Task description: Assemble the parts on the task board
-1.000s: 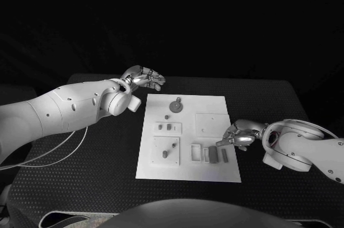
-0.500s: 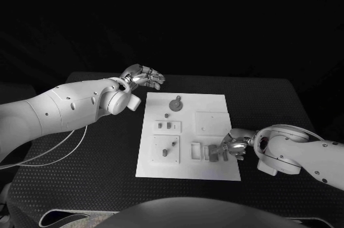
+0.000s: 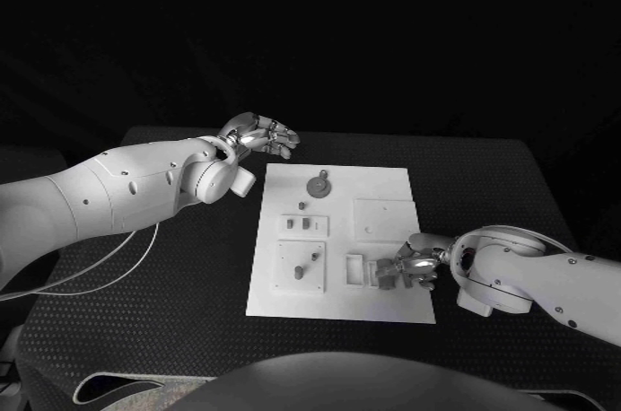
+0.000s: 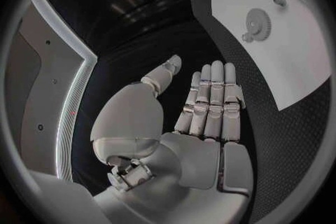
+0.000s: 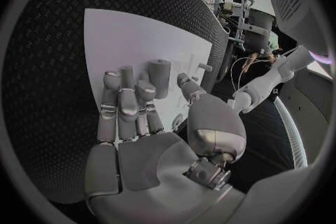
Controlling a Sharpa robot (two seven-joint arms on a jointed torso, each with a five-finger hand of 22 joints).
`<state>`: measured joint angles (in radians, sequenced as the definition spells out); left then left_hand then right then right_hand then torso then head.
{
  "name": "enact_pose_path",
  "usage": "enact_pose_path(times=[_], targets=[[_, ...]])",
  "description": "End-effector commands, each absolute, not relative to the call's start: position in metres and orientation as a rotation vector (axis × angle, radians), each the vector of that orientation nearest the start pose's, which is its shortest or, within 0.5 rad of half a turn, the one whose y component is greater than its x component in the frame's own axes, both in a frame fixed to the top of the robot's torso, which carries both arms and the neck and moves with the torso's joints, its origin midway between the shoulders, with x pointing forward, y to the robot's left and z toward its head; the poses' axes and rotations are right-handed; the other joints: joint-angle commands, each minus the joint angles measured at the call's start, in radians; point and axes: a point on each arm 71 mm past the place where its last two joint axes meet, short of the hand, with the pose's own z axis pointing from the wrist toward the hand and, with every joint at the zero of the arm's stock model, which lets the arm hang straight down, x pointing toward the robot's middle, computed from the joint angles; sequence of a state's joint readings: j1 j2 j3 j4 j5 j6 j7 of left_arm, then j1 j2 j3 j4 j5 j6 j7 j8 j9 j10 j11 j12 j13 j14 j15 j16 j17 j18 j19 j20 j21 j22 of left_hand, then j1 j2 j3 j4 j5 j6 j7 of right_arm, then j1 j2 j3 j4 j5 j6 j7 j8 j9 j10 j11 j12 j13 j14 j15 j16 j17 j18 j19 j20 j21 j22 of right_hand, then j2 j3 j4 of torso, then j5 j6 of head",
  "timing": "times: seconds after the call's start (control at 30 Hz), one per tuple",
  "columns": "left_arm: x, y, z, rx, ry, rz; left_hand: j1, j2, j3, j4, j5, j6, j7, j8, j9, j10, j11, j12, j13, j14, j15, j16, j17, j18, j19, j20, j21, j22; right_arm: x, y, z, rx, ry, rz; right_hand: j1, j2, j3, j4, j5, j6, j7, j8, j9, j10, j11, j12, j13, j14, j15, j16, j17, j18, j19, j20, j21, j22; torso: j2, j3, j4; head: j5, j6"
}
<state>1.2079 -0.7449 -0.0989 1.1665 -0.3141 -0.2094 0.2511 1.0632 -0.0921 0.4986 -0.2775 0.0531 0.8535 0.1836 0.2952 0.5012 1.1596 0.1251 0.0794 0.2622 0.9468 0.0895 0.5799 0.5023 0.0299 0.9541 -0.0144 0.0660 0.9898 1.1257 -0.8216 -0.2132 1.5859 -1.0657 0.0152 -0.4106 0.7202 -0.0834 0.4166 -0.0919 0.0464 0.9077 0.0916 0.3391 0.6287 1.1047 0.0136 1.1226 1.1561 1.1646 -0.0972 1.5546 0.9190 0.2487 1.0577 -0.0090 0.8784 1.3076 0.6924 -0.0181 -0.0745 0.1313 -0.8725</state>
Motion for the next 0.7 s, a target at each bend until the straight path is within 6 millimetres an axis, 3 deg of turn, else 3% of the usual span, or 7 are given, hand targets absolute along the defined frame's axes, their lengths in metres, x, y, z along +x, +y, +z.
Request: enact_pose_path(times=[0.03, 0.1, 0.2, 0.27, 0.43, 0.7], targets=[[0.5387, 0.2608, -0.2185, -0.882, 1.626, -1.205, -0.008, 0.0, -0.006, 0.002, 0.0, -0.001, -0.002, 0.002, -0.001, 0.002, -0.001, 0.0, -0.001, 0.005, 0.0, -0.005, 0.001, -0.002, -0.002, 0.005, 0.002, -0.002, 0.4103, -0.19, -0.3092, 0.125, 2.458, 0.52, 0.015, 0.037, 0.006, -0.022, 0.005, 0.062, 0.004, -0.009, -0.002, -0.036, -0.029, 0.006, -0.002, 0.025, -0.023, 0.006, 0.0, 0.013, -0.003, -0.007, 0.008, 0.023, 0.0, -0.0004, -0.0002, 0.0, 0.0], [0.5388, 0.261, -0.2185, -0.882, 1.626, -1.203, -0.008, 0.0, -0.006, 0.002, 0.0, -0.001, -0.002, 0.002, -0.001, 0.002, -0.001, 0.0, -0.001, 0.005, 0.0, -0.005, 0.002, -0.002, -0.002, 0.005, 0.002, -0.002, 0.4113, -0.1898, -0.3093, 0.131, 2.448, 0.523, 0.035, 0.095, 0.002, -0.084, 0.004, 0.066, 0.004, -0.013, 0.001, -0.039, -0.028, 0.011, -0.005, 0.024, -0.021, 0.007, 0.0, 0.013, -0.008, -0.004, 0.015, 0.023, 0.0, -0.0003, -0.0001, 0.001, 0.0], [0.5387, 0.2615, -0.2185, -0.883, 1.626, -1.203, -0.008, 0.0, -0.006, 0.002, 0.0, -0.001, -0.002, 0.002, -0.001, 0.002, -0.001, 0.0, -0.001, 0.005, 0.0, -0.005, 0.002, -0.002, -0.002, 0.005, 0.002, -0.002, 0.4125, -0.1889, -0.3075, 0.104, 2.405, 0.518, 0.073, 0.157, 0.029, -0.153, 0.004, 0.084, 0.0, -0.009, 0.006, -0.034, -0.032, 0.016, -0.011, 0.031, -0.023, 0.008, 0.006, 0.013, -0.007, -0.003, 0.022, 0.022, 0.0, -0.0003, -0.0001, 0.001, 0.0], [0.5388, 0.2617, -0.2186, -0.883, 1.626, -1.202, -0.008, 0.0, -0.006, 0.002, 0.0, -0.001, -0.002, 0.002, -0.001, 0.002, -0.001, 0.0, -0.001, 0.005, 0.0, -0.006, 0.002, -0.002, -0.002, 0.005, 0.002, -0.002, 0.4131, -0.1888, -0.3069, 0.107, 2.391, 0.522, 0.098, 0.167, 0.101, -0.166, 0.003, 0.106, -0.005, -0.009, 0.003, -0.02, -0.037, 0.018, -0.019, 0.046, -0.028, 0.008, 0.014, 0.013, 0.002, 0.0, 0.026, 0.02, -0.001, -0.0005, -0.0004, 0.002, 0.0], [0.5387, 0.262, -0.2185, -0.884, 1.626, -1.201, -0.008, 0.0, -0.006, 0.002, 0.0, -0.001, -0.002, 0.002, -0.001, 0.002, -0.001, 0.0, -0.001, 0.005, 0.0, -0.006, 0.003, -0.002, -0.002, 0.005, 0.002, -0.002, 0.4124, -0.1884, -0.3055, 0.112, 2.379, 0.532, 0.113, 0.181, 0.181, -0.194, 0.004, 0.137, -0.012, -0.011, -0.002, 0.0, -0.044, 0.021, -0.032, 0.068, -0.034, 0.007, 0.022, 0.013, 0.014, 0.003, 0.035, 0.02, -0.001, -0.0005, 0.0, 0.003, 0.0], [0.5386, 0.2628, -0.2185, -0.884, 1.625, -1.199, -0.008, 0.0, -0.006, 0.002, 0.0, 0.0, -0.002, 0.003, -0.001, 0.002, -0.001, 0.0, -0.001, 0.005, 0.0, -0.007, 0.003, -0.002, -0.002, 0.005, 0.002, -0.002, 0.4069, -0.1903, -0.3002, 0.154, 2.374, 0.56, 0.113, 0.176, 0.203, -0.196, 0.004, 0.15, -0.016, -0.012, -0.003, 0.008, -0.047, 0.022, -0.038, 0.079, -0.036, 0.007, 0.03, 0.013, 0.018, 0.002, 0.038, 0.02, -0.001, -0.0012, -0.0008, 0.003, 0.0]])
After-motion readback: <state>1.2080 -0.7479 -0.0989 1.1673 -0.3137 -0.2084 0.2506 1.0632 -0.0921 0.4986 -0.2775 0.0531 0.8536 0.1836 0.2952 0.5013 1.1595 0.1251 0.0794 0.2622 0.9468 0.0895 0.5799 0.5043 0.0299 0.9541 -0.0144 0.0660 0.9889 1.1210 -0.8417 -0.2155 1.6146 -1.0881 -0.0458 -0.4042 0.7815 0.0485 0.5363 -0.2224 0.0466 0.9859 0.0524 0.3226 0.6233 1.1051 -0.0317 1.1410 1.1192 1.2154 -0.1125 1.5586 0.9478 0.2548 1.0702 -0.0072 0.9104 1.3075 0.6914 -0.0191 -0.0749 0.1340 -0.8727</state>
